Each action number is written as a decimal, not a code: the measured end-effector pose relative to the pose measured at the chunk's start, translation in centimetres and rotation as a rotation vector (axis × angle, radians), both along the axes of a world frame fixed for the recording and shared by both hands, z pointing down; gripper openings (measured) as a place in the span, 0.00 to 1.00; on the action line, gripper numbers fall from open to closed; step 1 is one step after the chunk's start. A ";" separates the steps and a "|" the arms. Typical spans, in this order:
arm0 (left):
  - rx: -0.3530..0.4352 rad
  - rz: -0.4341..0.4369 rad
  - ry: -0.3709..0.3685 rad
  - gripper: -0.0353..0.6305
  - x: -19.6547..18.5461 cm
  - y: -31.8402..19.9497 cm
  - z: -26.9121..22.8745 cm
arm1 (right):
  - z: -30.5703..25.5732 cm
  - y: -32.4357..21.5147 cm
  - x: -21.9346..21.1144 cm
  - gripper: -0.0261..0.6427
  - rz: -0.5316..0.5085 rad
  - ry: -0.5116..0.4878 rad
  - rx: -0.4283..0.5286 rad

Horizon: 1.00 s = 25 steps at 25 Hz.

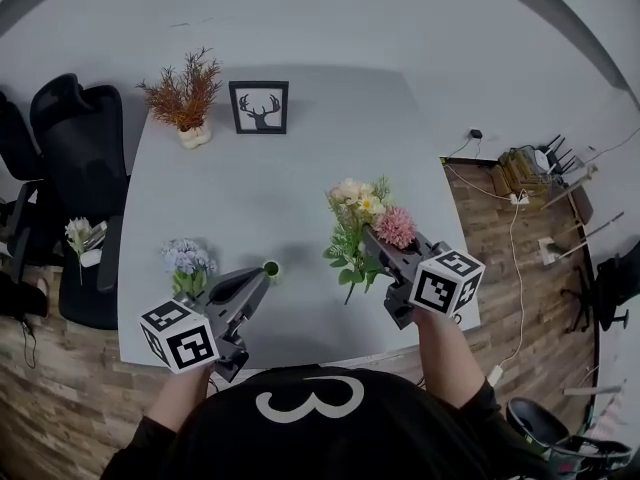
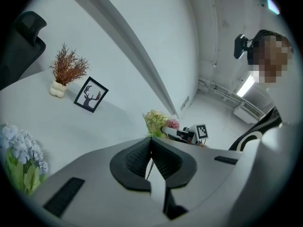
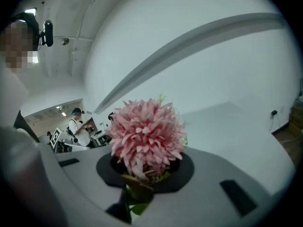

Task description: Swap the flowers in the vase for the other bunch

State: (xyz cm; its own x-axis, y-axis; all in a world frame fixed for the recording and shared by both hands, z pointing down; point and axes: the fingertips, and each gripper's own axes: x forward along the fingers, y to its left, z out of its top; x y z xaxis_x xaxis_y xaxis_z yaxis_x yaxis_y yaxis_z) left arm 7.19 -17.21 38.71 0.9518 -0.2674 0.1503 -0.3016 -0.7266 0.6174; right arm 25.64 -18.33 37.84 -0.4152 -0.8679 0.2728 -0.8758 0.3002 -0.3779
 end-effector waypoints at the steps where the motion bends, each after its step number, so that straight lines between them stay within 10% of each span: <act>1: -0.002 -0.003 -0.005 0.07 0.0 -0.1 0.1 | 0.7 -0.2 0.0 0.16 -0.006 0.003 -0.019; 25: -0.051 -0.099 -0.056 0.07 0.0 -0.8 1.9 | 11.4 -4.6 1.9 0.17 -0.014 -0.007 -0.242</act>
State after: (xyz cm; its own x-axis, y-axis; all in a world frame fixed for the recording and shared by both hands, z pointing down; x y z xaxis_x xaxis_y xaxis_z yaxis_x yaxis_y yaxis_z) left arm 7.23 -17.97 40.63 0.9110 -0.3501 0.2177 -0.4049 -0.6600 0.6329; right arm 27.50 -22.90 49.20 -0.4293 -0.7720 0.4688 -0.8692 0.2122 -0.4465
